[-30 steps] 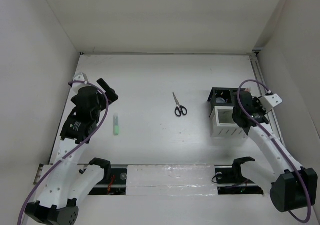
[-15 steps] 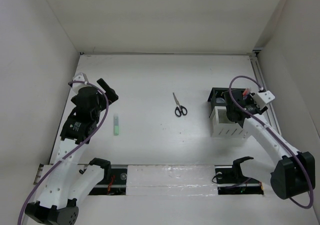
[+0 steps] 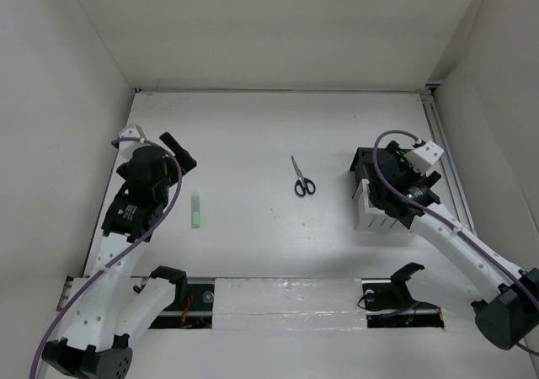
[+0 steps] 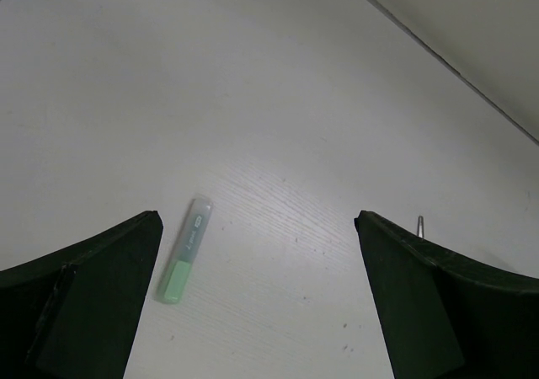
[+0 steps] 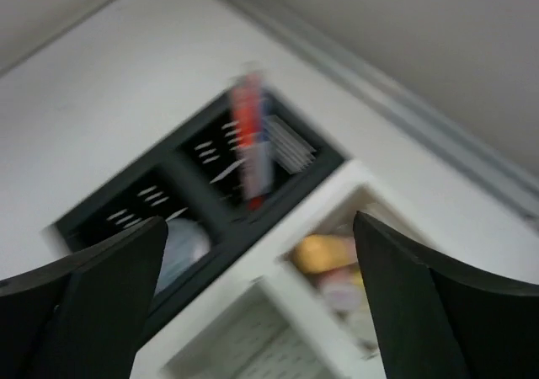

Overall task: Sort the stationery into containers
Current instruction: Place the pen in the storage box, then pick up the pen from the center of the board.

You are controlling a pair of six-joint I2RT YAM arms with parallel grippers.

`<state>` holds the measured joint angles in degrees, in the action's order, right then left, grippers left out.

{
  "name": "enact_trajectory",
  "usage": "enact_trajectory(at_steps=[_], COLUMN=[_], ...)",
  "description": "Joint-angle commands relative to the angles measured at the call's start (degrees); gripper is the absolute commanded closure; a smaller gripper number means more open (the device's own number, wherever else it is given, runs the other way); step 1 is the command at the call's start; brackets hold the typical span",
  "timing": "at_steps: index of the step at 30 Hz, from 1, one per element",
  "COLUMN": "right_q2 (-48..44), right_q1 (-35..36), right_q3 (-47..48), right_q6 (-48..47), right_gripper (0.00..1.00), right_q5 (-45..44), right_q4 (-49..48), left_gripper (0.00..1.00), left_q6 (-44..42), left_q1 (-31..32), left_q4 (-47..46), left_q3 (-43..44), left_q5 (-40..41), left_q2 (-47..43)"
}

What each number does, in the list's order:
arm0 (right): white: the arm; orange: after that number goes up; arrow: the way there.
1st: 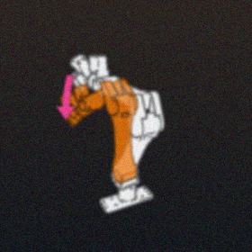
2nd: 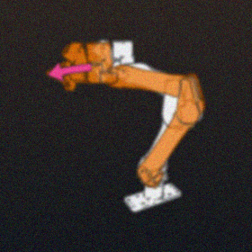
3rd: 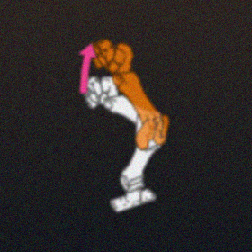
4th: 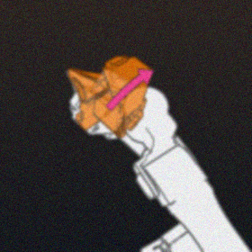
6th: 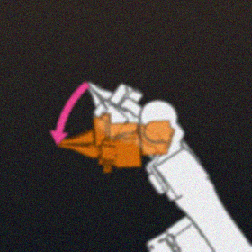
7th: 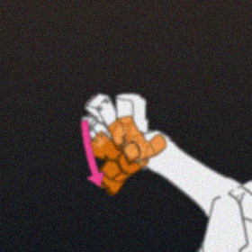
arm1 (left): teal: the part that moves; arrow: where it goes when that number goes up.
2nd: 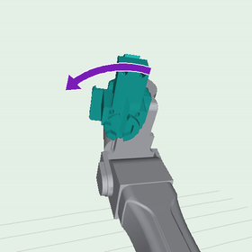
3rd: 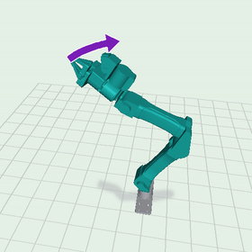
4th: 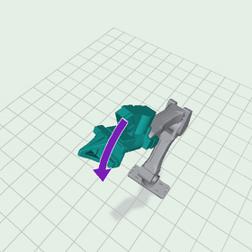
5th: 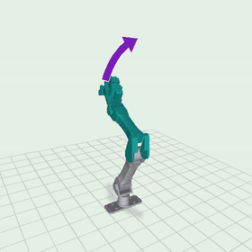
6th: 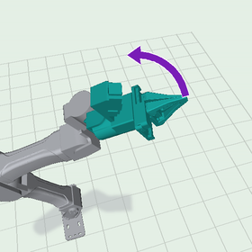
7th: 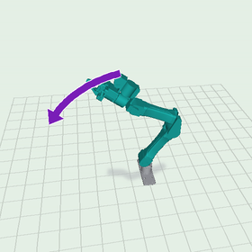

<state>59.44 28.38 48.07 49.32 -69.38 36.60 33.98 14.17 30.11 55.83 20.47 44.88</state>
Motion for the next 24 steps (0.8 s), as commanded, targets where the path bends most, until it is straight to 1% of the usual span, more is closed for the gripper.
enact_trajectory(at_steps=[1,2,3,4,5,6,7,8,9,10,11,12,13,14,15,16,17,18,19,20,21,23,24], right_q2=[-3.8,-3.8,-3.8,-3.3,0.1,2.8,6.4,14.7,19.3,23.8,28.4,36.7,40.5,44.1,50.1,52.9,55.5,58.0,62.8,65.1,69.4,72.8,74.3], right_q1=[5.2,6.2,7.5,11.1,13.5,16.3,22.1,24.6,26.7,28.4,30.8,32.0,33.1,35.2,36.1,36.7,36.7,37.3,37.3,37.9,37.9,38.5,39.4], right_q3=[1.8,1.8,1.8,2.4,3.3,4.7,6.7,12.0,15.4,19.1,27.6,31.9,36.0,39.7,46.7,49.8,52.6,58.0,60.6,63.3,68.7,73.1,75.0], right_q6=[-18.9,-20.0,-20.1,-20.1,-20.1,-20.1,-20.1,-20.1,-20.1,-20.1,-19.1,-18.4,-16.5,-16.4,-15.5,-14.2,-14.2,-14.2,-14.2,-13.5,-13.5,-13.5,-14.0], right_gripper=[0.0,0.0,0.0,0.0,0.0,0.0,0.0,0.0,0.0,0.0,0.0,0.0,0.0,0.0,0.0,0.0,0.0,0.0,0.0,0.02,0.02,0.02,0.03], right_q5=[13.7,17.5,20.6,25.4,26.7,26.8,24.8,24.0,23.9,23.9,25.3,25.9,25.9,25.9,25.3,25.3,27.7,29.0,29.7,29.7,30.6,31.2,31.9], right_q4=[-20.7,-22.1,-25.3,-27.1,-28.3,-29.1,-29.1,-29.1,-28.4,-25.2,-23.3,-21.5,-19.4,-17.2,-15.9,-14.9,-14.9,-14.9,-14.1,-13.1,-10.7,-8.7,-7.3], left_gripper=[0.01,0.01,0.01,0.01,0.01,0.01,0.01,0.01,0.01,0.01,0.01,0.01,0.01,0.01,0.01,0.01,0.01,0.01,0.01,0.01,0.01,0.01,0.01], left_q6=[4.2,6.1,10.3,12.4,14.5,16.5,19.9,21.3,22.5,23.5,25.3,26.9,28.1,29.2,30.1,30.9,30.9,30.9,30.4,29.1,28.0,26.4,26.4], left_q1=[0.1,0.1,0.1,-1.2,-2.9,-2.9,-2.9,-4.1,-5.2,-5.8,-5.8,-5.8,-5.8,-5.8,-5.8,-5.8,-5.8,-5.8,-5.8,-5.8,-5.8,-5.8,-5.8], left_q4=[2.2,5.6,7.5,9.2,12.3,13.6,14.8,16.0,18.0,18.8,19.7,22.0,23.1,23.9,24.5,24.5,24.5,24.0,22.6,21.5,19.2,18.6,18.6], left_q3=[1.1,2.5,3.2,3.8,5.0,5.6,6.1,6.1,6.7,6.7,6.7,7.3,7.3,7.3,7.3,7.3,7.3,6.7,6.0,5.3,4.8,4.0,4.0], left_q5=[8.3,11.0,15.8,17.5,18.9,22.1,23.8,25.0,26.1,27.4,28.2,29.1,31.5,32.3,32.3,32.9,32.9,32.9,32.9,32.9,32.3,31.7,31.2], left_q2=[1.2,1.8,1.8,2.6,2.6,2.6,2.6,1.8,1.0,1.0,0.4,0.4,-0.4,-1.0,-2.2,-3.0,-3.9,-5.0,-7.5,-8.7,-10.9,-11.8,-11.8])
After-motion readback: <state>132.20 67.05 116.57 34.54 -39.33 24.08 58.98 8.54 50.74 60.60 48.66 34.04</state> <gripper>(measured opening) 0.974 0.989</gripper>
